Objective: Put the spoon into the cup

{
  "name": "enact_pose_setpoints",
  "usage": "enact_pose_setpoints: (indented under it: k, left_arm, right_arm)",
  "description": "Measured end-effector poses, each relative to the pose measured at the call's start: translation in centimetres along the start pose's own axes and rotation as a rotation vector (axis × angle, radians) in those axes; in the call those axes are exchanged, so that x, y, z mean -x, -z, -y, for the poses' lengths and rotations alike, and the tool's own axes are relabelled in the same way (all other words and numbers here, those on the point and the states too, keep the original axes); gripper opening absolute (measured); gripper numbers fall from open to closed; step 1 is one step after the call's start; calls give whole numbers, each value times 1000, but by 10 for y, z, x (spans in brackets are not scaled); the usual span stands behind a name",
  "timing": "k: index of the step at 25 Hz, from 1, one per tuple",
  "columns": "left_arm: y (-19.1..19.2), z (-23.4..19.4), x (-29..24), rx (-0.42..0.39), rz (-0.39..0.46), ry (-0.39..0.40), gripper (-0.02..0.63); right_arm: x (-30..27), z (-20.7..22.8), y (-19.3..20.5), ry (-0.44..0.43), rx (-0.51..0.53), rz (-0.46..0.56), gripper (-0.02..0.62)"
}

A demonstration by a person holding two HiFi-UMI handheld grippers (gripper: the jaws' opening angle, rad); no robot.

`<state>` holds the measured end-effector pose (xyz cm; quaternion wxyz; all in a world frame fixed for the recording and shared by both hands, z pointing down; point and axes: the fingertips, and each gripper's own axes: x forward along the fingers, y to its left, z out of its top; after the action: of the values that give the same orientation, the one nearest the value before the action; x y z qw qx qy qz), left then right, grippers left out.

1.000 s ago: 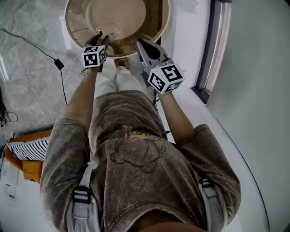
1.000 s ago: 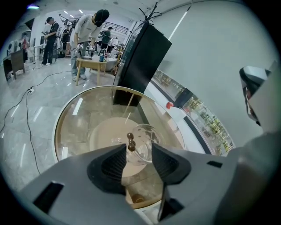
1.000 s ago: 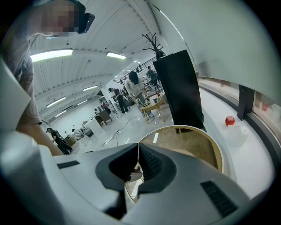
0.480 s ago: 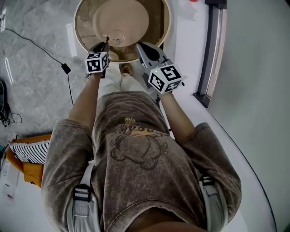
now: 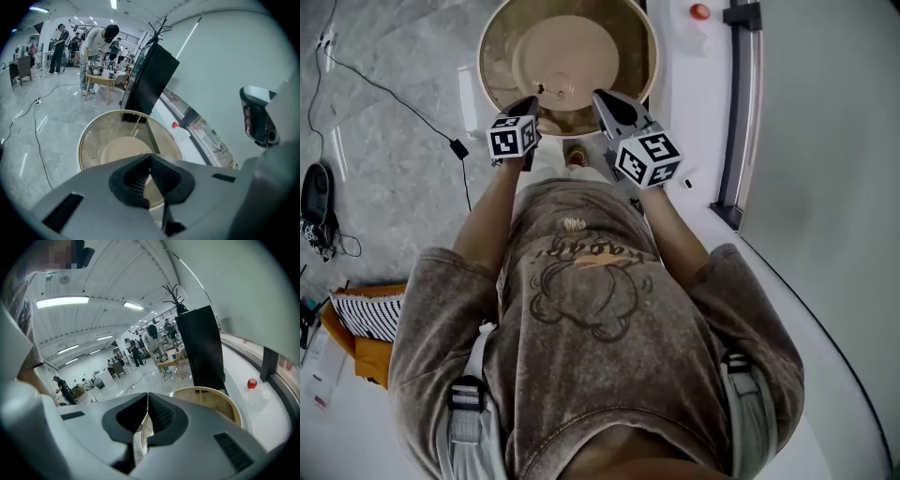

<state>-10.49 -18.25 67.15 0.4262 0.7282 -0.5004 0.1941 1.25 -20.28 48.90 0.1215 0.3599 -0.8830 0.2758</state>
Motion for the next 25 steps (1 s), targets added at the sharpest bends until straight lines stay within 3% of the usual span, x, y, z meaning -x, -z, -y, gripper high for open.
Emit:
enact_pose_setpoints:
  k: [20, 25]
  left_arm:
    - [-137, 106, 152, -204, 303, 177, 18]
    - [-155, 123, 185, -260, 378, 169, 18]
  right_arm:
    - [31, -46, -63, -70, 76, 109, 20]
    - [45, -54, -80, -85, 105, 146, 20]
